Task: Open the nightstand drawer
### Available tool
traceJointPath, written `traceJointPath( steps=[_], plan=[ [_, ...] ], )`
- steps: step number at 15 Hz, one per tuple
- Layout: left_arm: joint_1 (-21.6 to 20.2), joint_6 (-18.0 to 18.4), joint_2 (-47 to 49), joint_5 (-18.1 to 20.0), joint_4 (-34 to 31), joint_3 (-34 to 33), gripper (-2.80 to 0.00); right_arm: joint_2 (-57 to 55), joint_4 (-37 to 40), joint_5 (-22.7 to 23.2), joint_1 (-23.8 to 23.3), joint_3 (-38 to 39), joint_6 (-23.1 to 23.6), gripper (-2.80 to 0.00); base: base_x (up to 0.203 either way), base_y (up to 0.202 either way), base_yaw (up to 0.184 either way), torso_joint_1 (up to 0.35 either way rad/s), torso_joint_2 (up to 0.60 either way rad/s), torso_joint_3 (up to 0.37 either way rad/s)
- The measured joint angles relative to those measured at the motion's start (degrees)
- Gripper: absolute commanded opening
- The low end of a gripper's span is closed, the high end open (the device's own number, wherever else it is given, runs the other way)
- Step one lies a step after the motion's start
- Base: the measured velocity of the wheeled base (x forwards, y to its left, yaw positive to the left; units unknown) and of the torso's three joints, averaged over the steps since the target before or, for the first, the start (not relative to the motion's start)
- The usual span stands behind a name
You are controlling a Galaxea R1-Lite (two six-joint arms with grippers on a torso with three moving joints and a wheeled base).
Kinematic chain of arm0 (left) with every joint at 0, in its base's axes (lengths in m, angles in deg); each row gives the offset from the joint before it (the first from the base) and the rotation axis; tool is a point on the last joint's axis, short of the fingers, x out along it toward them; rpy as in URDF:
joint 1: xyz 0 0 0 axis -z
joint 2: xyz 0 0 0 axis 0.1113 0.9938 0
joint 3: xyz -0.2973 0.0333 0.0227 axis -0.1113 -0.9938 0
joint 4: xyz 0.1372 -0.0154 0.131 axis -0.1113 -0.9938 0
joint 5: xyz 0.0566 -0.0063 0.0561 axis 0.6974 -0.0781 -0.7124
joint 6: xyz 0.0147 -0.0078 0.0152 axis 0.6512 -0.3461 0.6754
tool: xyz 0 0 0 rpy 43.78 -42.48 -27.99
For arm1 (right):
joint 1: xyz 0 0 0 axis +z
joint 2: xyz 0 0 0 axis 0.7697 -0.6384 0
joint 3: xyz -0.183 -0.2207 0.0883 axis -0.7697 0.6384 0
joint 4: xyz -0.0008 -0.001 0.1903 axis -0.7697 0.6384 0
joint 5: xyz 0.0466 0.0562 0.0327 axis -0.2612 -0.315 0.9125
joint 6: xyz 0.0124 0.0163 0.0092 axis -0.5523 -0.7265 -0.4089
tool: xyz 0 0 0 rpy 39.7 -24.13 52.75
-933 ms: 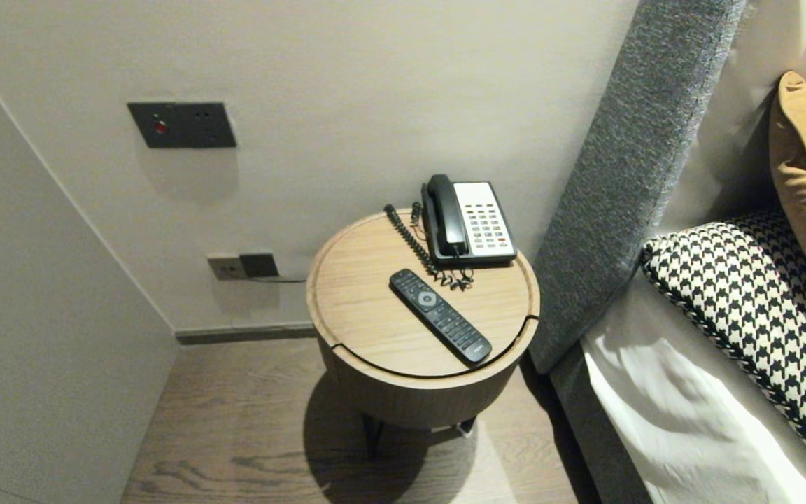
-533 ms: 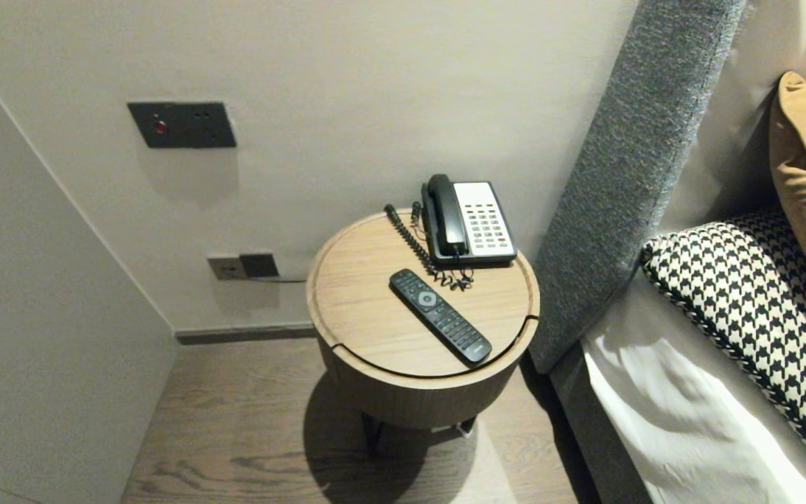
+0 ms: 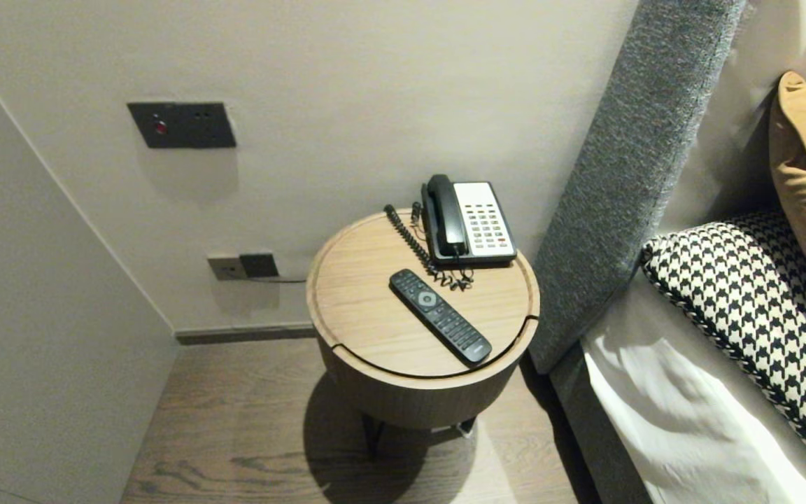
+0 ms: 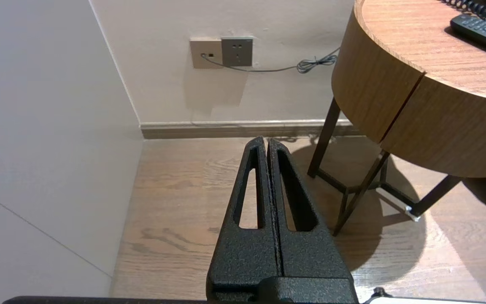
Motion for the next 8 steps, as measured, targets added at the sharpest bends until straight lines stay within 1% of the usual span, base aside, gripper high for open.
traceJointPath(
  steps=[4, 6, 8],
  plan=[
    [0.0, 0.0, 0.0, 0.0, 0.0, 0.0, -2.80, -7.7, -0.2, 0.3, -0.1, -10.2, 0.1, -2.80, 0.000, 0.000, 0.000, 0.000, 0.00, 0.000],
    [0.0, 0.0, 0.0, 0.0, 0.0, 0.0, -2.80, -13.9, -0.3, 1.2, 0.0, -15.4, 0.0, -2.80, 0.000, 0.000, 0.000, 0.000, 0.00, 0.000],
    [0.0, 0.0, 0.0, 0.0, 0.0, 0.0, -2.80, -22.0, -0.2, 2.5, 0.0, -22.0, -1.5, -2.80, 0.000, 0.000, 0.000, 0.000, 0.00, 0.000]
  ],
)
